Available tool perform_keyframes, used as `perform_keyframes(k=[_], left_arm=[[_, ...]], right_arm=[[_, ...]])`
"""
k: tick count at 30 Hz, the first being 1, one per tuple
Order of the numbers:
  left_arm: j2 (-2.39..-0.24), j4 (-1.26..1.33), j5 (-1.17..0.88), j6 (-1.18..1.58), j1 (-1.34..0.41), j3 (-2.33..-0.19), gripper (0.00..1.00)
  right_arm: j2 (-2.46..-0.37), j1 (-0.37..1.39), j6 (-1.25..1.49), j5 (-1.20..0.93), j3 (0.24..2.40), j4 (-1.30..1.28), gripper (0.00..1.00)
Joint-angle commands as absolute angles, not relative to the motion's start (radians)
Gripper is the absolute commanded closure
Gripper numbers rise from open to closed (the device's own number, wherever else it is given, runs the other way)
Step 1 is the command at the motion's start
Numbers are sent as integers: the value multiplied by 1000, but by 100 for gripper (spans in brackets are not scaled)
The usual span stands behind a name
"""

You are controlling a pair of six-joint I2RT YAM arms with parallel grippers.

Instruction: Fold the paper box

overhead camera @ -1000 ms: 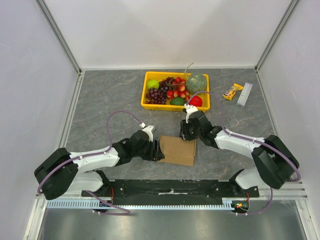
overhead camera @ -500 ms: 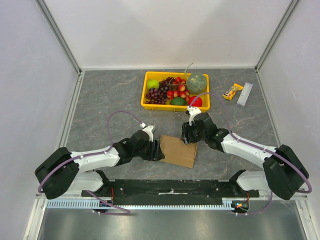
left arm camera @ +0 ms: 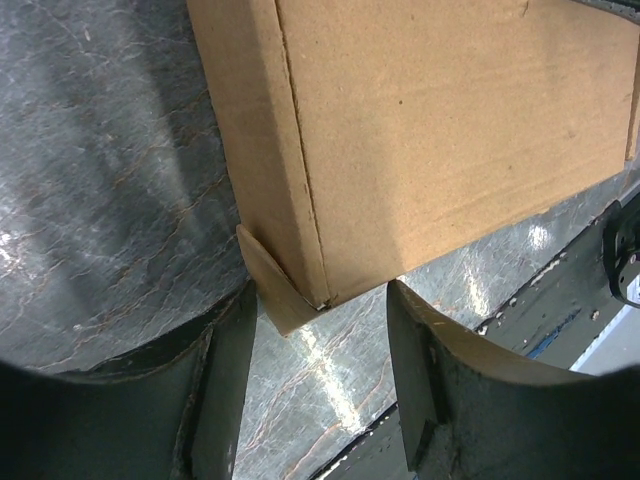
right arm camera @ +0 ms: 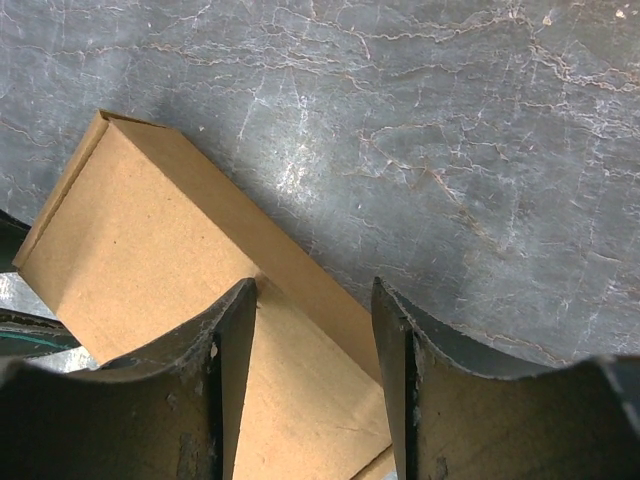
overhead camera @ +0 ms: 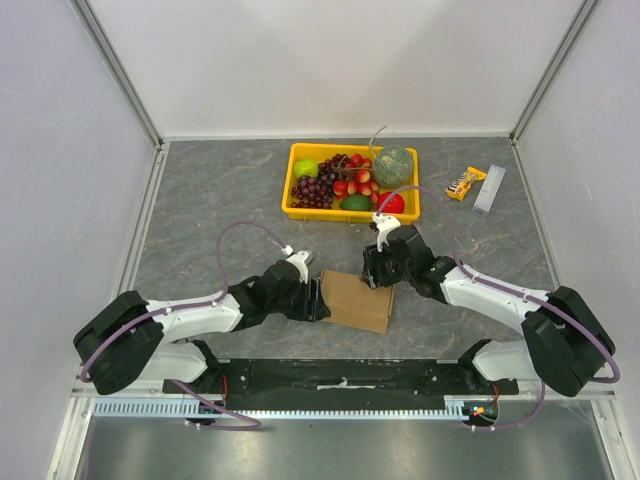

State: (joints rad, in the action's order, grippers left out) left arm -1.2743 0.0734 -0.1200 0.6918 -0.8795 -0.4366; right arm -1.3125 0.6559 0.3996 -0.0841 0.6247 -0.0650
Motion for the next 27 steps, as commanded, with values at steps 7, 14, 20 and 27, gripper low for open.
perform_keyframes(k=[7,14,20,27], left_arm=[[-1287,118,-155,695,-882,-474,45],[-1282,109,-163,693,-882,-480,50],[-1281,103,-167,692,-882,-488,54],[-1272,107,-170,698,-882,-486,56]], right_arm=[[-1331,655,394,-98,606,-72,44],[-1338,655,403,-100,604,-66,44],[-1339,657,406,-101,607,-66,44],[-1338,653,411,-106,597,-60,44]])
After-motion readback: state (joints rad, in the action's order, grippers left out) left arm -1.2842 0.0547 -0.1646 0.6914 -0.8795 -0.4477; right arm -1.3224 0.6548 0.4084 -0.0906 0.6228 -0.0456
